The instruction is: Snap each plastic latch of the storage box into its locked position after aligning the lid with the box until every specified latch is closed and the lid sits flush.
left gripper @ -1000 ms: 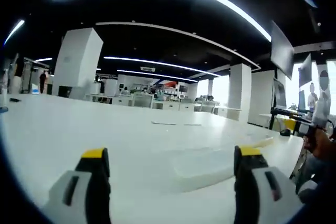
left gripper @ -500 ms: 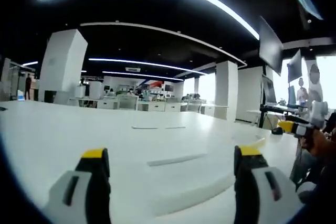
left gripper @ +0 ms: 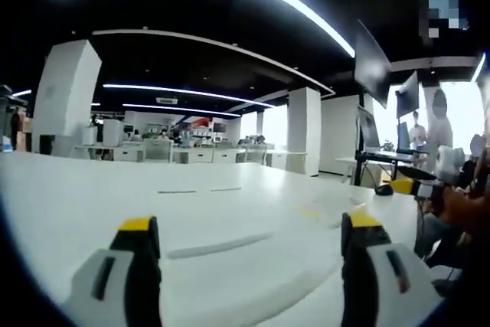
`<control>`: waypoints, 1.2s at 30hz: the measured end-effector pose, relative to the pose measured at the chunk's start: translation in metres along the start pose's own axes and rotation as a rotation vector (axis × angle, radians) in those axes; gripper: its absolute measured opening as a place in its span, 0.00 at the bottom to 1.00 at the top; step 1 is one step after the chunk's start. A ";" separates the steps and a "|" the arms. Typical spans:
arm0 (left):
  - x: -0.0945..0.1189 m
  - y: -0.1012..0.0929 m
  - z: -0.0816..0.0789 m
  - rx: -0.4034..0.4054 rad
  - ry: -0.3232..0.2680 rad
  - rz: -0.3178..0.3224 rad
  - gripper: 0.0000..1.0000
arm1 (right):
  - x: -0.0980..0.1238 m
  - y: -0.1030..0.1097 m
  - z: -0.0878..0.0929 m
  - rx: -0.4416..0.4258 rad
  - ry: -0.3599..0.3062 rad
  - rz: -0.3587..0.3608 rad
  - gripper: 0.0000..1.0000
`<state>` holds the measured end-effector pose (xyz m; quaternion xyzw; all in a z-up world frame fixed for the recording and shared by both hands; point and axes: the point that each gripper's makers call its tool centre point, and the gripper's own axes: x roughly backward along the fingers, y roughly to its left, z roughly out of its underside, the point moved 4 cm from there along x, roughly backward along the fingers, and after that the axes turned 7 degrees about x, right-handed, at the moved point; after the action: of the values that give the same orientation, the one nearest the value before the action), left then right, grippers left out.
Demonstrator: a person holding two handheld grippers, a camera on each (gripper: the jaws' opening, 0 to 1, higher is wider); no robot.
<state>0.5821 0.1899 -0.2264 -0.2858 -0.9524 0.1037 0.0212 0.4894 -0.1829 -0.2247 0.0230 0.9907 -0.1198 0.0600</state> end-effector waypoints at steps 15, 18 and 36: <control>-0.035 -0.017 0.007 0.031 0.048 0.106 1.00 | -0.011 -0.033 0.004 0.022 -0.001 -0.060 1.00; -0.041 -0.021 0.008 0.041 0.057 0.133 1.00 | -0.012 -0.038 0.005 0.013 0.000 -0.078 1.00; -0.073 -0.049 0.019 0.040 0.110 0.247 1.00 | -0.013 -0.088 0.023 -0.020 0.021 -0.086 1.00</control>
<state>0.6152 0.1062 -0.2330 -0.4058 -0.9051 0.1087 0.0662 0.5000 -0.2738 -0.2244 -0.0188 0.9925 -0.1119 0.0446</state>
